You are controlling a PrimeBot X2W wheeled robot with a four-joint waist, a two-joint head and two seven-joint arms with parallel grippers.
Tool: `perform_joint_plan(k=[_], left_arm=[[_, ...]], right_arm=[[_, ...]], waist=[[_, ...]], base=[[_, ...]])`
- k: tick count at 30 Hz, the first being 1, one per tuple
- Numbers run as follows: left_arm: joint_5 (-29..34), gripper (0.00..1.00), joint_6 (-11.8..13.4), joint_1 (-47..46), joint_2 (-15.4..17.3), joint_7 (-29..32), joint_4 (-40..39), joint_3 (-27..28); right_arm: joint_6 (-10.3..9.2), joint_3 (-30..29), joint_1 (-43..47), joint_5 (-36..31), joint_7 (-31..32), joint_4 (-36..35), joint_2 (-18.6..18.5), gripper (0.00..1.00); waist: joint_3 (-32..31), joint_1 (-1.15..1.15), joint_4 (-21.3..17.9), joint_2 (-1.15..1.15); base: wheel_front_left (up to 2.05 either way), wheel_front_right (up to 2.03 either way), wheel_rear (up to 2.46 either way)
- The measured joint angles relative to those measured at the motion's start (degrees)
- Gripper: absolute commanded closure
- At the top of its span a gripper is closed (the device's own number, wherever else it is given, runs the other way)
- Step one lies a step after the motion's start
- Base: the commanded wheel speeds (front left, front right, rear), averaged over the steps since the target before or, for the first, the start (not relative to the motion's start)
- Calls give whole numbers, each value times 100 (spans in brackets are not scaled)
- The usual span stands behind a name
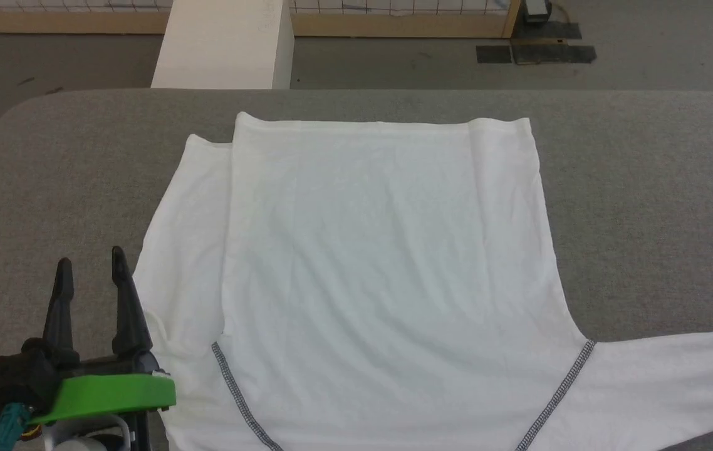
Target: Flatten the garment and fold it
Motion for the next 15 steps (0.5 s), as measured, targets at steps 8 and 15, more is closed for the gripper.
perform_joint_plan(k=[8, 15], left_arm=[[-1, 0, 63, 133, -1, 1, -25, -13], [-1, 0, 91, 228, -8, 1, -26, -23]], right_arm=[[0, 976, 241, 606, 90, 27, -347, 100], [0, 2671, 816, 1795, 466, -691, -605, 100]], waist=[[-172, 0, -21, 0], [-352, 0, -84, 0]], base=[[0, 0, 0], [0, 0, 0]])
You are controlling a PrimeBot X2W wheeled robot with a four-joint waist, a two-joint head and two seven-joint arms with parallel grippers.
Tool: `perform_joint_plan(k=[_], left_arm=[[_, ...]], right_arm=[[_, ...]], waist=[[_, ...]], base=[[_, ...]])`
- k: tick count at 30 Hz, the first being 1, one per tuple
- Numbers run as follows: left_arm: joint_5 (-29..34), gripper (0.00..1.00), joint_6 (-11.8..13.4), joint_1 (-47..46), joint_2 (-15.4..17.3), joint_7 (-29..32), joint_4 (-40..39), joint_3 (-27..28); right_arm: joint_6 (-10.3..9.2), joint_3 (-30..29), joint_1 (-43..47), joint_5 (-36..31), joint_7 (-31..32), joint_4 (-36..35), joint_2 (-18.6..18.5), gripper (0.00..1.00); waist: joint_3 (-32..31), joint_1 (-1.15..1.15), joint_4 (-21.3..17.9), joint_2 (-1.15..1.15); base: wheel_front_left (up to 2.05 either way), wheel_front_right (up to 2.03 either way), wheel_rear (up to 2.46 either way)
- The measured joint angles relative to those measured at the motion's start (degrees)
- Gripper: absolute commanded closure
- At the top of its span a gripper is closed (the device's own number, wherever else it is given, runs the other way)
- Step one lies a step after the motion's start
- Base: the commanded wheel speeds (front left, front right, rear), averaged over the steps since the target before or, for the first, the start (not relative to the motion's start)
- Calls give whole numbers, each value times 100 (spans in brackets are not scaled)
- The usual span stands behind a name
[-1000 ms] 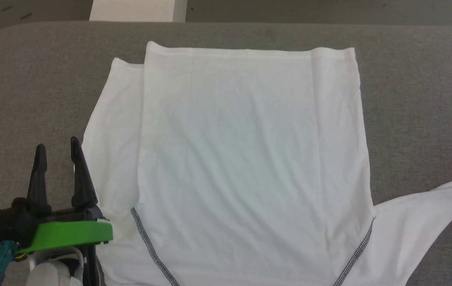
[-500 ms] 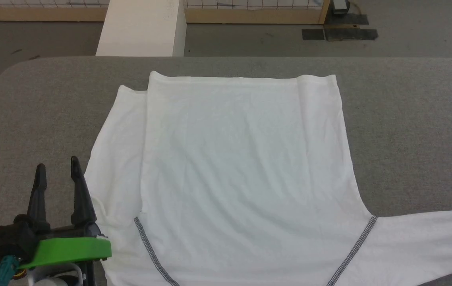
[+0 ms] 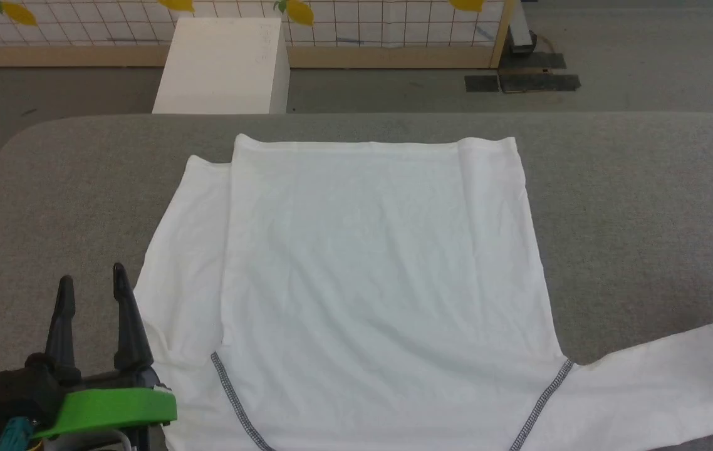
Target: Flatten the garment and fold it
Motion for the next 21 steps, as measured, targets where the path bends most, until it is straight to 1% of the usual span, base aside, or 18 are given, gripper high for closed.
perform_joint_plan(k=[2, 5, 8, 11, 15, 17, 21], left_arm=[[0, 0, 10, 52, 0, 0, 5, 1], [0, 0, 26, 120, -3, -1, 0, -3], [0, 0, 27, 165, -4, 0, -1, -13], [0, 0, 29, 207, -4, -1, -3, -48], [1, 0, 30, 219, -4, -1, -3, -91], [1, 0, 30, 219, -3, 0, -5, -122], [1, 0, 30, 219, -2, 1, -7, -158]], right_arm=[[0, 426, 99, 344, 57, -360, 26, 100], [0, 1089, 231, 790, 155, -916, 189, 100], [0, 1716, 332, 1085, 193, -1359, 460, 100], [0, 2427, 363, 1281, 190, -1631, 850, 100], [0, 3287, 358, 1455, 141, -1600, 1161, 100], [0, 3737, 313, 1534, 52, -1439, 1316, 100], [0, 4469, -98, 1568, -290, -960, 1603, 100]], waist=[[-69, 0, -14, 0], [-171, 0, -35, 0], [-263, 0, -44, 0], [-343, 0, -34, 0], [-391, 0, 43, 0], [-397, 0, 96, 0], [-363, 0, 199, 0]], base=[[0, 0, 0], [0, 0, 0], [0, 0, 0], [0, 0, 0], [0, 0, 0], [0, 0, 0], [0, 0, 0]])
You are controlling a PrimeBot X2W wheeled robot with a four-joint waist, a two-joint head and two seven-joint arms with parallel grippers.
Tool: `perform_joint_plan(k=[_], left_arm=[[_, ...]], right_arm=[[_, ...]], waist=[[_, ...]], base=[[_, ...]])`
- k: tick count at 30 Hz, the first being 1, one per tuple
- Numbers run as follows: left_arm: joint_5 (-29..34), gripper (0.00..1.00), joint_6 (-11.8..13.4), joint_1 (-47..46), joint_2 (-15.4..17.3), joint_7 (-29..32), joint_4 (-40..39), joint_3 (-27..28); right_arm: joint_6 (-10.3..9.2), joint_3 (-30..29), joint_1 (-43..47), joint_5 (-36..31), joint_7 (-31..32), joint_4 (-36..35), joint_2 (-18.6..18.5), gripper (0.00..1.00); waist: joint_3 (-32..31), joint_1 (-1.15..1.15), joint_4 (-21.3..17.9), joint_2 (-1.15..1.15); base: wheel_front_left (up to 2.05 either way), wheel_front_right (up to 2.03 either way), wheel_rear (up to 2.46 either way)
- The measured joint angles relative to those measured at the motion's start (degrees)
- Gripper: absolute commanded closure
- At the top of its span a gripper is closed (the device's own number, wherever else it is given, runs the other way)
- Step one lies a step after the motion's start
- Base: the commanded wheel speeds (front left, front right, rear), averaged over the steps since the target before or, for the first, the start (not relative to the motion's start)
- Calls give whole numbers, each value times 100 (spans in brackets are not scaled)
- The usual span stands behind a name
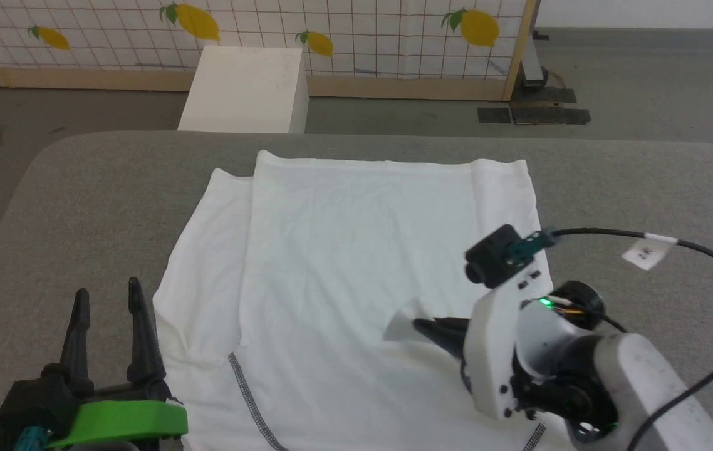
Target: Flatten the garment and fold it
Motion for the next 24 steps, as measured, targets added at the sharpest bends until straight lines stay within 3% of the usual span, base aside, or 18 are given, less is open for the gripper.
perform_joint_plan(k=[2, 5, 14, 15, 16, 20, 24], left_arm=[[-1, 0, -1, -5, 2, 1, 27, -47], [-2, 0, -3, -13, 3, 1, 82, -118], [-18, 0, -5, -52, 2, 1, 229, -281], [-18, 0, -5, -64, 2, 1, 237, -293], [-19, 0, -5, -76, 2, 1, 242, -296], [-19, 0, -2, -90, 9, 0, 280, -272], [-5, 0, 0, -90, 15, 0, 315, -283]], right_arm=[[0, 528, -422, 74, -299, 591, 353, 100], [0, 832, -742, 144, -569, 1090, 564, 100], [-1, 1376, -1270, 203, -1283, 2353, 778, 100], [0, 1438, -1302, 191, -1363, 2476, 781, 85], [0, 1475, -1314, 193, -1412, 2581, 793, 0], [0, 1590, -1315, 439, -1614, 2820, 810, 0], [0, 1285, -1484, 745, -1912, 2709, 782, 0]], waist=[[67, 0, 107, 0], [125, 0, 226, 0], [310, 0, 600, 0], [342, 0, 631, 0], [368, 0, 652, 0], [455, 0, 675, 0], [444, 0, 567, 0]], base=[[0, 0, 0], [0, 0, 0], [0, 0, 0], [0, 0, 0], [0, 0, 0], [0, 0, 0], [0, 0, 0]])
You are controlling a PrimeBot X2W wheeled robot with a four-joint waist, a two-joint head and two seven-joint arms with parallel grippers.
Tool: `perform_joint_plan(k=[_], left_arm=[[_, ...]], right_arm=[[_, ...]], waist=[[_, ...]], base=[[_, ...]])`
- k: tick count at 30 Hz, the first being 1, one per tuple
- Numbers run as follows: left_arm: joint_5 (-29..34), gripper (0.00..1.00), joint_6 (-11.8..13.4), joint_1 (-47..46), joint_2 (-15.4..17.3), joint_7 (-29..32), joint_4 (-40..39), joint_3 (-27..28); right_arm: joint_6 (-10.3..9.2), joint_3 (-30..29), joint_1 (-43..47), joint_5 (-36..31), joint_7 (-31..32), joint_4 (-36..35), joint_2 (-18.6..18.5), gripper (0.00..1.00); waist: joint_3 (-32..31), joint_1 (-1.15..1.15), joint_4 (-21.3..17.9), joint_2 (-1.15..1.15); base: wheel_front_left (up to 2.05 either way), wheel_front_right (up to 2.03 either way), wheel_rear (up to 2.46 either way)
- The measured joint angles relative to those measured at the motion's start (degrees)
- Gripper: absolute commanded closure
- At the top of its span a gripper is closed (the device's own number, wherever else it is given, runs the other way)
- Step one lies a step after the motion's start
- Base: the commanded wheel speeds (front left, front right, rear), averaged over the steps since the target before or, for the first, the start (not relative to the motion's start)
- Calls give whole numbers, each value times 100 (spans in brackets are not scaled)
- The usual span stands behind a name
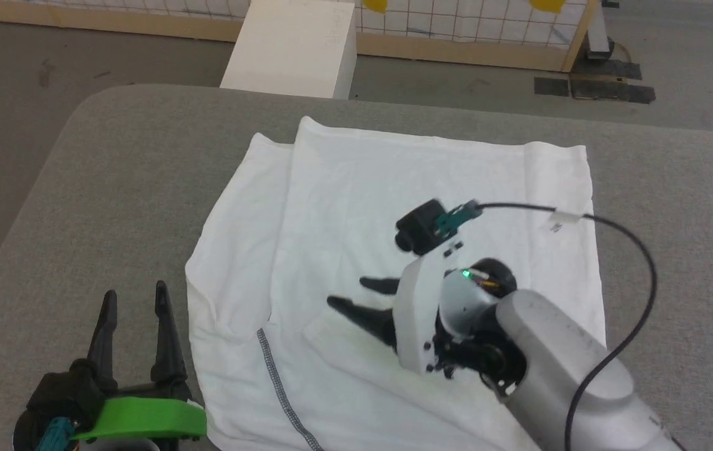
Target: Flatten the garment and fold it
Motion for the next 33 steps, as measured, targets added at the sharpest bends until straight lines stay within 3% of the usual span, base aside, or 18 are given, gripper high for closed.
perform_joint_plan(k=[7, 11, 15, 19, 24, 29, 33], left_arm=[[5, 0, 5, -1, 44, -1, 12, 4], [5, 0, 34, 3, 86, 0, 11, 35], [20, 0, 109, 20, 115, 32, 2, 64], [20, 0, 155, 31, 124, 52, -20, 66], [19, 0, 159, 35, 152, 138, -22, 43], [-99, 0, 166, -24, 200, 375, 32, 45], [-375, 0, 19, -511, 354, 887, 255, 45]], right_arm=[[-1, -1323, -148, 270, -606, -579, -597, 0], [-1, -2395, 53, -91, -1235, -825, -921, 0], [-1, -3389, 660, -569, -1762, -1148, -1014, 0], [-1, -4368, 1345, -1023, -2152, -1515, -814, 0], [-1, -5316, 2424, -1837, -2513, -2181, -172, 0], [-1, -5514, 2732, -2069, -2714, -2379, 3, 0], [-1, -5587, 2745, -2070, -2772, -2455, 46, 0]], waist=[[-102, 0, -263, 0], [-201, 0, -405, 0], [-292, 0, -540, 0], [-338, 0, -655, 0], [-361, 0, -792, 0], [-303, 0, -847, 0], [-154, 0, -851, 0]], base=[[0, 0, 0], [0, 0, 0], [0, 0, 0], [0, 0, 0], [0, 0, 0], [0, 0, 0], [0, 0, 0]])
